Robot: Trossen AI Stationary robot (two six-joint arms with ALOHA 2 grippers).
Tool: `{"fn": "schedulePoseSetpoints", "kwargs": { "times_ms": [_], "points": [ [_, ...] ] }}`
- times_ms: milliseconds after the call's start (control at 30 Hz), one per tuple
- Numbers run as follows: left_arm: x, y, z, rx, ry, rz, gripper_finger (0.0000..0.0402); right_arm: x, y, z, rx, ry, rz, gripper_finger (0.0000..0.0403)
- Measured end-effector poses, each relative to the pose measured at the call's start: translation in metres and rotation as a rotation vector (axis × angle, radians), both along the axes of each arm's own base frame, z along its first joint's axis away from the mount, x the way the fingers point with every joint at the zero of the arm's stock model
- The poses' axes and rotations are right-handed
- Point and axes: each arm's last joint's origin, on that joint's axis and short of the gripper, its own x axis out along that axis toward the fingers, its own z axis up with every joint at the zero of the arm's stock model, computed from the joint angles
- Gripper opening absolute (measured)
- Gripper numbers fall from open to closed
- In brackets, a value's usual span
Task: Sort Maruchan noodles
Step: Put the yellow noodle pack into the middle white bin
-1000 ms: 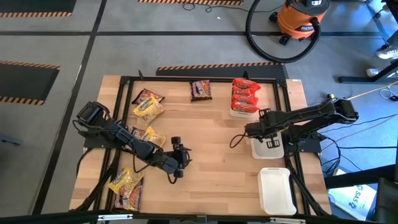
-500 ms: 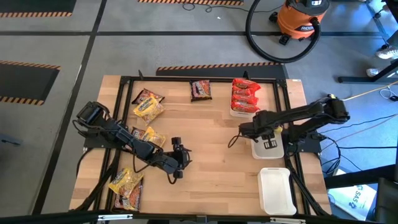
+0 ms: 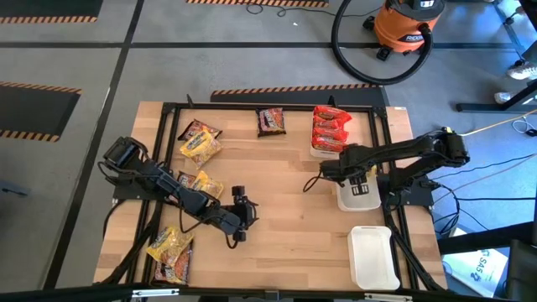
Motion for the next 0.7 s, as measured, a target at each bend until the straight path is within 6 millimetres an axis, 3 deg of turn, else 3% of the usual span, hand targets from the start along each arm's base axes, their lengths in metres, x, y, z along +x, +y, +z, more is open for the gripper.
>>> {"fn": "schedulePoseSetpoints", "kwargs": {
  "times_ms": [233,700],
  "points": [
    [0.000,0.000,0.000,0.000,0.000,0.000,0.0209,-0.002,-0.001,0.002,-0.027,0.028,-0.003,0.0228],
    [0.000,0.000,0.000,0.000,0.000,0.000,0.0209,0.000,-0.001,0.027,-0.081,0.052,-0.110,0.0225]
  ]
}}
